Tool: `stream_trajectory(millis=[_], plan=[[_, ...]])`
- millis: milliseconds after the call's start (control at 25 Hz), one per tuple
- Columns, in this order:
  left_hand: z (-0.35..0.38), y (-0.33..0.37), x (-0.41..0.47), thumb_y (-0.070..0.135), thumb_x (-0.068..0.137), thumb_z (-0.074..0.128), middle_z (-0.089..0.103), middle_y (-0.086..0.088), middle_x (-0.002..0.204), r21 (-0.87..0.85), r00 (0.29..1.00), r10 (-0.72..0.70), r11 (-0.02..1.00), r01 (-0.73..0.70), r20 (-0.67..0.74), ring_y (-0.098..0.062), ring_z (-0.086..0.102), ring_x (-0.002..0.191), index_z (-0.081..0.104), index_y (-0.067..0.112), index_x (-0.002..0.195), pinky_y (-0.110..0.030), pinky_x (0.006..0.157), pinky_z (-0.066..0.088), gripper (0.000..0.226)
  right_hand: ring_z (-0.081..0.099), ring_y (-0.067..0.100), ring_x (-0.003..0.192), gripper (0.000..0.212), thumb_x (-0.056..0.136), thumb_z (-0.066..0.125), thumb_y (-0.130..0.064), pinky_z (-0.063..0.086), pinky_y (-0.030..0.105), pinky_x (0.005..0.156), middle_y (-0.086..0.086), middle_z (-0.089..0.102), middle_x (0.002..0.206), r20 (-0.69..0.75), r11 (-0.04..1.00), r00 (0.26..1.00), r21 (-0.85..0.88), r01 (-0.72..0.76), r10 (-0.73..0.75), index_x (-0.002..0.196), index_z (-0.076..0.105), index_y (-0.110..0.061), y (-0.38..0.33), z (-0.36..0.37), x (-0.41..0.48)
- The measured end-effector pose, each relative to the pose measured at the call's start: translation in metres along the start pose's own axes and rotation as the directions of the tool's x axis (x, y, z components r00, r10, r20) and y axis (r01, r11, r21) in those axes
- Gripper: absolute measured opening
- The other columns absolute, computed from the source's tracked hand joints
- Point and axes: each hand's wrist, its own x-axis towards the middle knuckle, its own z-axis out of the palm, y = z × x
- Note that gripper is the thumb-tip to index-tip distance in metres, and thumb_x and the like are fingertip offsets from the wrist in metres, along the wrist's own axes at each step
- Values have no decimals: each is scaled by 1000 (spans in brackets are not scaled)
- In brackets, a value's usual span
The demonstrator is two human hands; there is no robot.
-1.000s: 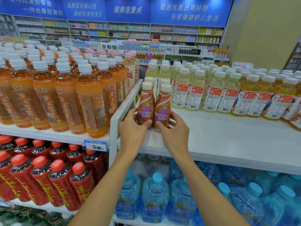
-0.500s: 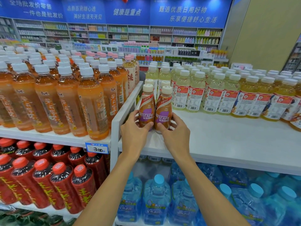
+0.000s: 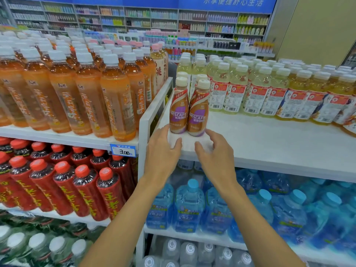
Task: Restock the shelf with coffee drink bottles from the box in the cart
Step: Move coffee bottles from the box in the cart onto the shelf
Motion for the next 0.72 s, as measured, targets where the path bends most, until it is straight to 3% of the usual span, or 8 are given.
stream_trajectory(millis=[120, 280, 480, 560, 640, 720], plan=[[-15, 2, -39, 35, 99, 59, 47, -1, 151, 143, 999, 6, 990, -12, 39, -19, 32, 146, 46, 16, 147, -33, 117, 28, 54, 43, 4, 134, 49, 99, 60, -34, 34, 25, 115, -9, 49, 147, 97, 997, 995, -62, 40, -34, 146, 50, -22, 4, -13, -42], [-33, -6, -118, 35, 96, 60, 61, -4, 133, 320, 998, 55, 946, -60, 23, -21, 48, 130, 57, 8, 137, -30, 110, 39, 49, 44, 8, 136, 50, 97, 61, -40, 32, 21, 109, -11, 53, 144, 173, 980, 981, -160, 116, -87, 144, 53, -24, 22, -28, -109], [-53, -17, -256, 41, 96, 47, 66, -5, 128, 450, 997, -68, 890, 72, -25, -24, 54, 125, 63, 7, 130, -37, 112, 42, 51, 43, 17, 139, 56, 94, 64, -44, 35, 36, 114, -2, 54, 148, 370, 974, 929, -211, 85, -1, 144, 55, -20, 51, -31, -204], [-67, -18, -313, 41, 99, 47, 64, -3, 133, 520, 983, -173, 835, 179, -59, -21, 50, 129, 61, 9, 133, -33, 117, 35, 49, 43, 21, 141, 58, 94, 63, -46, 35, 39, 116, 0, 53, 149, 491, 971, 871, -221, 88, 33, 145, 54, -20, 59, -26, -242], [-81, -26, -370, 47, 103, 38, 48, 1, 151, 526, 929, -367, 781, 337, -50, -21, 35, 145, 47, 15, 148, -28, 124, 16, 56, 46, 24, 139, 56, 94, 63, -45, 38, 41, 114, 1, 54, 148, 599, 963, 799, -241, 124, 47, 144, 55, -21, 66, -24, -280], [-96, -33, -432, 55, 99, 26, 46, 1, 153, 538, 874, -473, 710, 454, -114, -21, 34, 145, 45, 18, 150, -27, 122, 16, 65, 46, 23, 139, 57, 96, 57, -47, 38, 39, 114, 1, 51, 150, 747, 964, 652, -249, 95, 128, 147, 49, -23, 71, -22, -315]])
